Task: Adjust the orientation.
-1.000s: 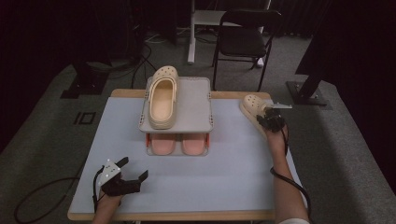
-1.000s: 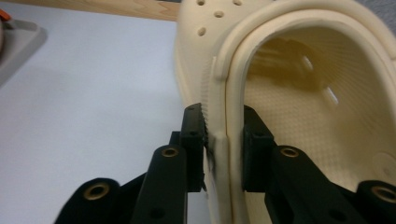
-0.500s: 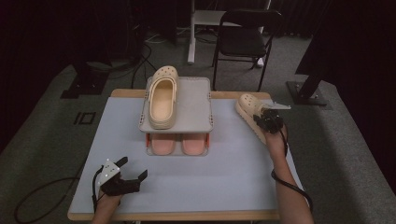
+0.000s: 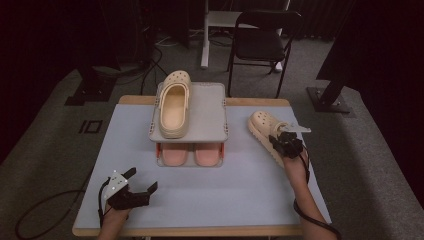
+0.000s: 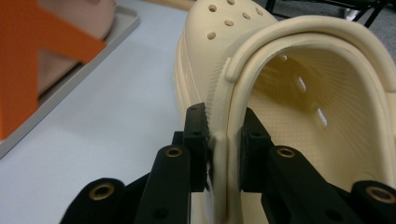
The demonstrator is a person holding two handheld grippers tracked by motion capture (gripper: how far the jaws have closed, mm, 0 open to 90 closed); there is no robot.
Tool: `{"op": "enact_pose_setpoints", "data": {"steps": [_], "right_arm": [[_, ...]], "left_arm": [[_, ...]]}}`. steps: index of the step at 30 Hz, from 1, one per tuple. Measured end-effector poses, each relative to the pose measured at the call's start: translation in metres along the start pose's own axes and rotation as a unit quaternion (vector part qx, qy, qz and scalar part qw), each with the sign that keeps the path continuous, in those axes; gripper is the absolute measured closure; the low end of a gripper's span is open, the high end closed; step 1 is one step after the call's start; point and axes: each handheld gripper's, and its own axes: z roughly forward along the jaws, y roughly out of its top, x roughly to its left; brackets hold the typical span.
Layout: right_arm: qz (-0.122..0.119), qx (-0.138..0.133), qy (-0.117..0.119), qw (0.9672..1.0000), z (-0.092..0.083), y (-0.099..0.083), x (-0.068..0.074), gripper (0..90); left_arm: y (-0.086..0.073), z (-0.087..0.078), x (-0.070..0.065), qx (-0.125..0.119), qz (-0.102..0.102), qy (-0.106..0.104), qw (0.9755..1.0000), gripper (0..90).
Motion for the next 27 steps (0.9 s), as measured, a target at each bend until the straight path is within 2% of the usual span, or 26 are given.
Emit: {"op": "enact_pose_setpoints", "data": {"steps": [5,8,13,19,27], "right_arm": [[-0.017,0.007,-0.009,0.9998,-0.006,-0.011,0.015,77.2],[-0.016,0.003,0.004,0.9999,-0.011,-0.017,0.021,77.1],[-0.020,0.005,0.011,0.9997,-0.016,-0.024,0.031,77.1],[-0.027,0.010,0.023,0.9993,-0.014,-0.033,0.043,77.0],[-0.031,0.014,0.025,0.9991,-0.009,-0.039,0.050,76.8]], "left_arm": [[0.001,0.000,0.000,-0.001,0.002,0.001,1.0000,1.0],[0.001,-0.002,0.000,-0.003,0.001,0.002,1.0000,1.0],[0.000,-0.001,0.000,0.000,0.000,0.002,1.0000,1.0],[0.000,-0.001,0.000,-0.001,-0.002,0.000,1.0000,1.0],[0.000,0.000,-0.001,-0.001,0.000,-0.001,1.0000,1.0]]}}
